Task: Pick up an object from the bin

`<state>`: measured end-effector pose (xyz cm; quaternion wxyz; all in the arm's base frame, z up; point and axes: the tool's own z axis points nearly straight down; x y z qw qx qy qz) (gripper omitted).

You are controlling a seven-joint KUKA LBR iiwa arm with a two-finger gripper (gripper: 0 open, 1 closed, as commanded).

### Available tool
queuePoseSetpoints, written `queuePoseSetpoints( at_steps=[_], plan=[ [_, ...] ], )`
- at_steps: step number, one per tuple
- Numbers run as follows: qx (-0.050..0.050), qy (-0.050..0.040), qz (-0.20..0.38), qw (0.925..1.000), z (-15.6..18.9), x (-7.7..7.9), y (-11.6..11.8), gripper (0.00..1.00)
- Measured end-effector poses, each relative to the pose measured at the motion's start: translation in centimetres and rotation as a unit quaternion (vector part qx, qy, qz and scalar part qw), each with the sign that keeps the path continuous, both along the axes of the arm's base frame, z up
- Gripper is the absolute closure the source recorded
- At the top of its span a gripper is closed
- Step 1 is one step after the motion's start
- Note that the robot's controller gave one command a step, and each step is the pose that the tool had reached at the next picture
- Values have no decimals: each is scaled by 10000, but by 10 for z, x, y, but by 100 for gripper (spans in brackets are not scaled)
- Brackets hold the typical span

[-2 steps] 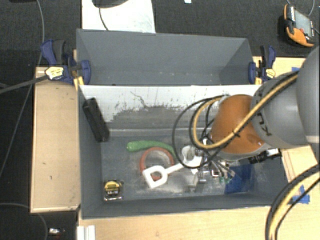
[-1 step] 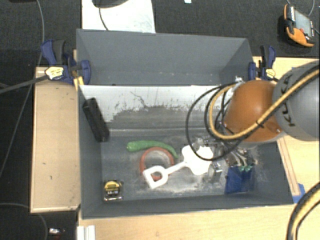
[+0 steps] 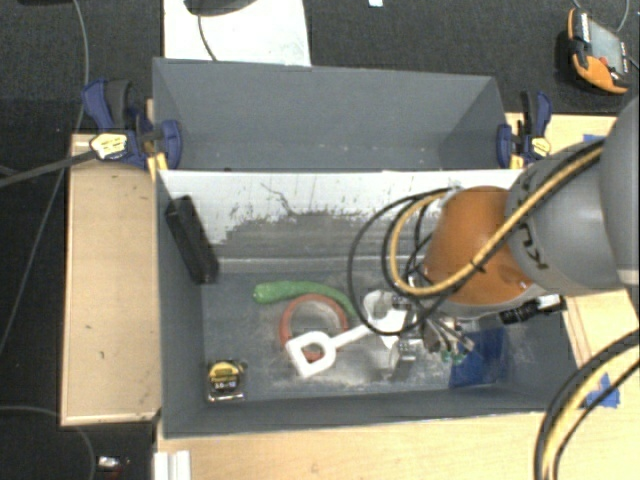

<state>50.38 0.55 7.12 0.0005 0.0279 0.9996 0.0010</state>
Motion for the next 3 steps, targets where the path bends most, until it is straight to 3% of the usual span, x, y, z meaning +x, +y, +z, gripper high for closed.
queuePoseSetpoints(
  at_steps=[1, 2, 3],
  plan=[
    [-37, -126, 1608, 9869, 0, 18, 10, 0],
    [-4, -8, 18, 10000, 1, 1, 0, 100],
    [-4, -8, 23, 10000, 1, 1, 0, 100]
  ],
)
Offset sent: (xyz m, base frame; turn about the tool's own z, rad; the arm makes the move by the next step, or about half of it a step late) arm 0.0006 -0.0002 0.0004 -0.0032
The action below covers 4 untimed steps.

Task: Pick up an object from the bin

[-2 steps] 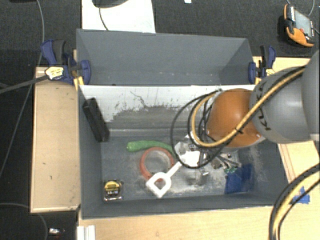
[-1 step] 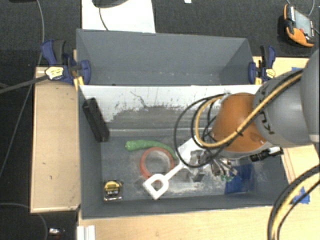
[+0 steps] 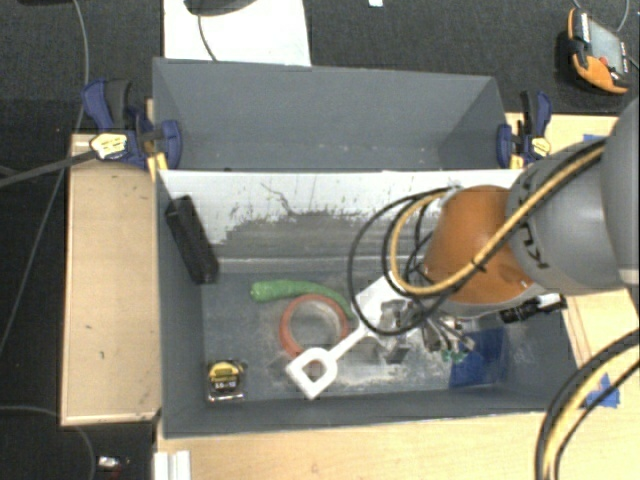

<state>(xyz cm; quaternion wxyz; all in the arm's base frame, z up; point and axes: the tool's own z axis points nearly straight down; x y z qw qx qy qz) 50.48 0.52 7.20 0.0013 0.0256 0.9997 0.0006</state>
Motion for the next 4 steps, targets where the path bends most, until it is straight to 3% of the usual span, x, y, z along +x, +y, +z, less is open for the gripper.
queuePoseSetpoints(
  at_steps=[1, 2, 3, 4],
  plan=[
    [1, -11, 5, 10000, 2, 0, 0, 100],
    [2, 21, 15, 10000, 39, -2, 0, 100],
    [3, -17, 21, 10000, 60, 0, 0, 100],
    [3, -23, 28, 10000, 62, 0, 0, 100]
  ],
)
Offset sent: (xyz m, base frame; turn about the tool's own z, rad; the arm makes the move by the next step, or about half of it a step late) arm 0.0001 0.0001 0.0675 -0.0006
